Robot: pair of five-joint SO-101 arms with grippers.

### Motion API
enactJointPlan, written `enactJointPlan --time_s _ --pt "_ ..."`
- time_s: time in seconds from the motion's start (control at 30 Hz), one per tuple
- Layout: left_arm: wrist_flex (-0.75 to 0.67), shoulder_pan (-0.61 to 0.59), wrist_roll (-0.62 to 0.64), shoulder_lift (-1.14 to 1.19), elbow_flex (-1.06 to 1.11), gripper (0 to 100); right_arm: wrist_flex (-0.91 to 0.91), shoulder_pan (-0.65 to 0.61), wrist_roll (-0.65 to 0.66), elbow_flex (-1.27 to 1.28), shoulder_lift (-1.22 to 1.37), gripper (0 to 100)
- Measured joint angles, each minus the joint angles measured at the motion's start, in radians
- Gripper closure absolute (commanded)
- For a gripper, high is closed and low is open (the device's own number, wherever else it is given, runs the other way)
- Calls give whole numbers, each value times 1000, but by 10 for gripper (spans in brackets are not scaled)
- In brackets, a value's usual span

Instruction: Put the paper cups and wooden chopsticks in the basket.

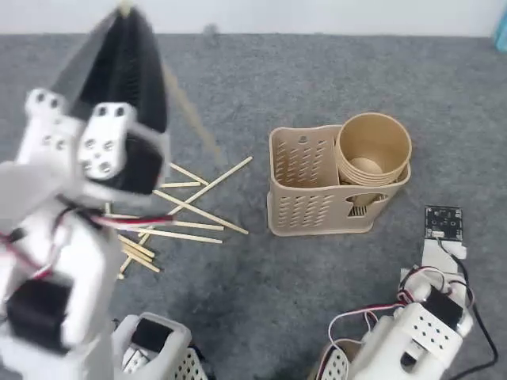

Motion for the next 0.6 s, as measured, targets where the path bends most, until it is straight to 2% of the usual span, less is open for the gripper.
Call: enactJointPlan --time_s 0.07,0.27,0.4,0.6 --pt "-100 38 0 -2 52 988 0 0 0 0 0 991" --pt "-180 133 -8 26 91 988 0 0 0 0 0 991" --pt "-258 146 -8 135 91 988 0 0 0 0 0 991" --pt "-282 149 -8 259 124 988 0 0 0 0 0 991"
